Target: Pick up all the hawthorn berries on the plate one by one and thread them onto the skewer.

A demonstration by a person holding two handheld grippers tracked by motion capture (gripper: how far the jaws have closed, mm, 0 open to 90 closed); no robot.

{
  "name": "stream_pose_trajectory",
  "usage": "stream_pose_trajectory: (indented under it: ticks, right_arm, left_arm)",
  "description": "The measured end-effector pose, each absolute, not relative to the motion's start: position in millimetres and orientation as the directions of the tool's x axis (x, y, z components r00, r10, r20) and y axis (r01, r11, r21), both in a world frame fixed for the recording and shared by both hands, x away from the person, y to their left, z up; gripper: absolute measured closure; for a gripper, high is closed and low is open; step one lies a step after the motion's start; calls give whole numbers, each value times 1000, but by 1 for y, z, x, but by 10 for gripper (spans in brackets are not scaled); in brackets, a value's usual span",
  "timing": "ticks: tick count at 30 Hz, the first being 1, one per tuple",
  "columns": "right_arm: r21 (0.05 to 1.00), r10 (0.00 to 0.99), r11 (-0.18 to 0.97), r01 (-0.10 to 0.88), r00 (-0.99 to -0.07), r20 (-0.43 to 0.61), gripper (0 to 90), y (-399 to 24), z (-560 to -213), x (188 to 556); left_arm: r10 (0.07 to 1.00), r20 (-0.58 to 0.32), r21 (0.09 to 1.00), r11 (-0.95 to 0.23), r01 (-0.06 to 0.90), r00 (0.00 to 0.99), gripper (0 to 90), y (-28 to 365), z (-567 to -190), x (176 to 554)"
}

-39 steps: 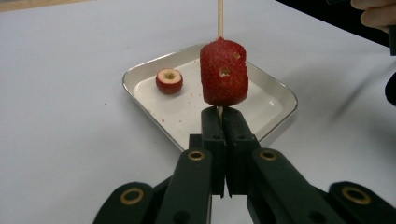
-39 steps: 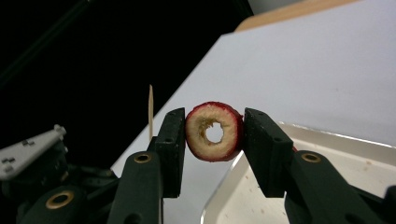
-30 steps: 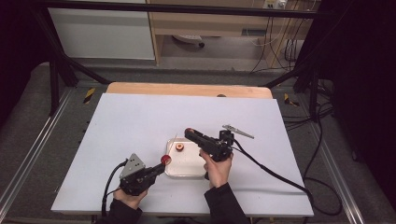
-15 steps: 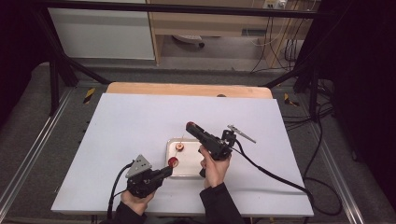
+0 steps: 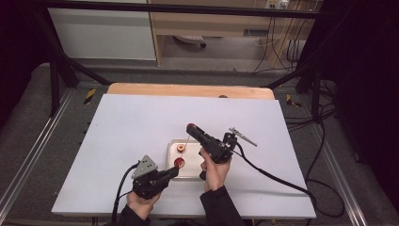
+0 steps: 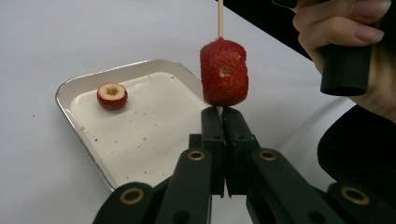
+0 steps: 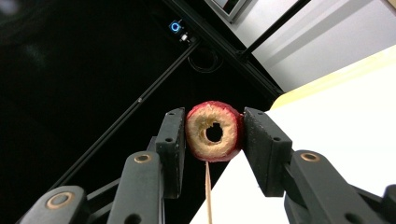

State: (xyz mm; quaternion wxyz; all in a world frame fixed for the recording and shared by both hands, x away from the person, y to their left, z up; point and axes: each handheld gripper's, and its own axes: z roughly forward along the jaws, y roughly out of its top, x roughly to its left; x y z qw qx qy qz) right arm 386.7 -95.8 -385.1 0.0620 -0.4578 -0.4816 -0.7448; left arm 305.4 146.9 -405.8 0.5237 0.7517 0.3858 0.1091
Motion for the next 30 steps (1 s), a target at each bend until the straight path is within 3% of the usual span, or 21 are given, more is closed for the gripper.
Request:
stream_pose_trajectory:
  ticks: [30]
  right_arm:
    - [692,362,-536,483,-609,705,612,-87,-398,380]
  left_arm:
    - [726,-302,849,-90,520,618,886,137,-407,304]
